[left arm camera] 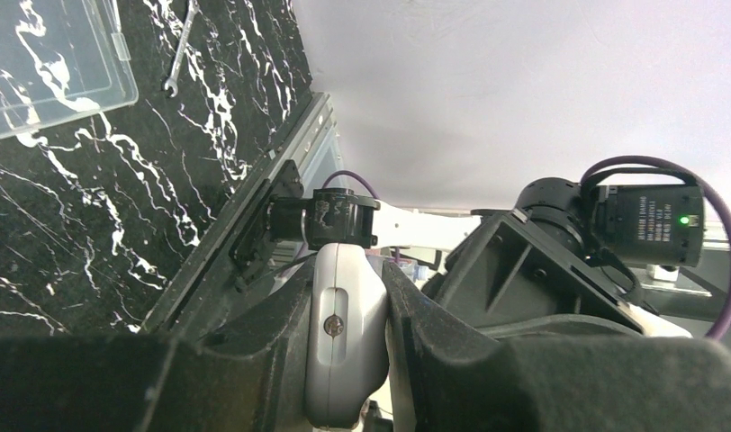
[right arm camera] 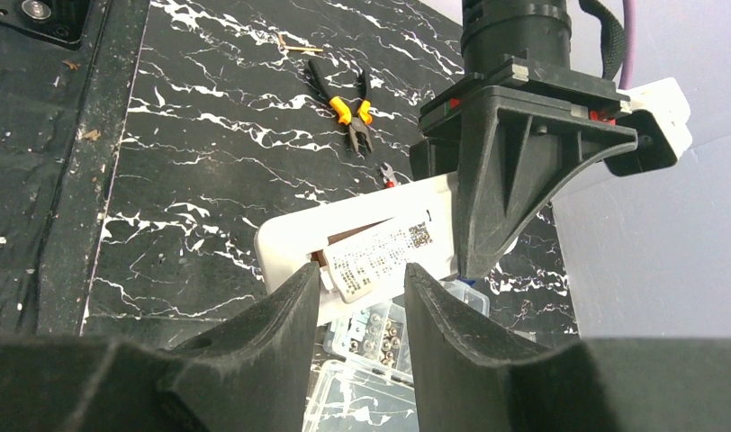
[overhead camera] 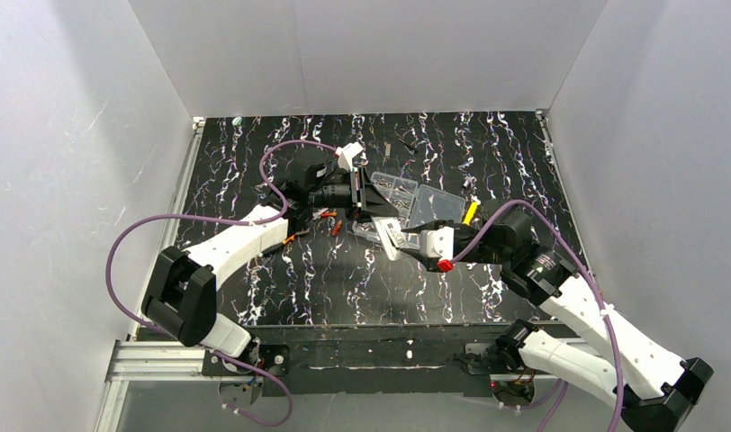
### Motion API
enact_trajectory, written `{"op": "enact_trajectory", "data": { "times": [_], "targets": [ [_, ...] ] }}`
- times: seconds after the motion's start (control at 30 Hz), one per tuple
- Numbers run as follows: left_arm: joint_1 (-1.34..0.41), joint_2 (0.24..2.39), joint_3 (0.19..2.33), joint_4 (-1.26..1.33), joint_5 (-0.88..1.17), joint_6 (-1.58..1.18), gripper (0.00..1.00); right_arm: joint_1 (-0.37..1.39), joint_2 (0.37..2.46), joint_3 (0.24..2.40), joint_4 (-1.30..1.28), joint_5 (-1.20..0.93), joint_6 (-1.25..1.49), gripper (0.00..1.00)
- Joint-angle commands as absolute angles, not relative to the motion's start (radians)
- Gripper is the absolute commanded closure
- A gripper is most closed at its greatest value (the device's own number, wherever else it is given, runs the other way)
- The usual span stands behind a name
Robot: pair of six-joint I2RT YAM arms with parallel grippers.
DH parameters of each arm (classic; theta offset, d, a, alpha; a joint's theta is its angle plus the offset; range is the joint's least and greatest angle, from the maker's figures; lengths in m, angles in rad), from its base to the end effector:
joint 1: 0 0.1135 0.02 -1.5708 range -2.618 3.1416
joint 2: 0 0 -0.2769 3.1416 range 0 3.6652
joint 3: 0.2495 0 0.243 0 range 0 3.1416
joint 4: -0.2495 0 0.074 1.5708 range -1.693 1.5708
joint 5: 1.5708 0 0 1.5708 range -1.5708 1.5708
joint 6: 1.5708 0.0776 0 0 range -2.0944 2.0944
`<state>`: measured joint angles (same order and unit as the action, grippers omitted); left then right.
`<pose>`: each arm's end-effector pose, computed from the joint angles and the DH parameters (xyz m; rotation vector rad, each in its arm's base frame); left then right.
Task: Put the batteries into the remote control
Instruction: Remove the battery cover from the remote control.
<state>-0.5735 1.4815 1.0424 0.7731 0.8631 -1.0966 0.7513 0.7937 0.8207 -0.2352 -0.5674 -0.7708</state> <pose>0.2633 -0.2403 0.3843 0.5082 1.5709 -1.8726 0.1148 0.1643 0.3484 -1.4841 0.9673 0.4890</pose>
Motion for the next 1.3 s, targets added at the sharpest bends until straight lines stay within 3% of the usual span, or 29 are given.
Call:
{"op": "enact_trajectory", "data": {
  "times": [0.0, 0.2, 0.47, 0.73, 0.93, 1.1, 1.27],
  "targets": [
    [-0.587, 1.47, 1.07, 0.812, 0.946, -1.106, 1.0, 0.747, 0.78, 0.815, -0.231, -0.519, -0.797, 0.53],
    [-0.587, 1.469, 1.063, 0.812, 0.944, -1.105, 1.0, 0.747, 0.777, 0.814, -0.239, -0.518, -0.803, 0.53],
    [-0.588, 1.472, 1.061, 0.808, 0.942, -1.104, 1.0, 0.747, 0.742, 0.819, -0.271, -0.515, -0.776, 0.37],
    [-0.588, 1.481, 1.065, 0.813, 0.94, -1.106, 1.0, 0.747, 0.696, 0.828, -0.325, -0.549, -0.698, 0.34],
    [-0.588, 1.475, 1.064, 0.788, 0.934, -1.092, 1.0, 0.747, 0.674, 0.835, -0.184, -0.412, -0.3, 0.34],
    [-0.588, 1.473, 1.057, 0.761, 0.906, -1.068, 1.0, 0.747, 0.686, 0.928, -0.233, -0.22, 0.101, 0.39],
    [-0.588, 1.483, 1.06, 0.773, 0.898, -1.077, 1.0, 0.755, 0.766, 1.061, -0.41, -0.124, 0.295, 0.24]
  ]
}}
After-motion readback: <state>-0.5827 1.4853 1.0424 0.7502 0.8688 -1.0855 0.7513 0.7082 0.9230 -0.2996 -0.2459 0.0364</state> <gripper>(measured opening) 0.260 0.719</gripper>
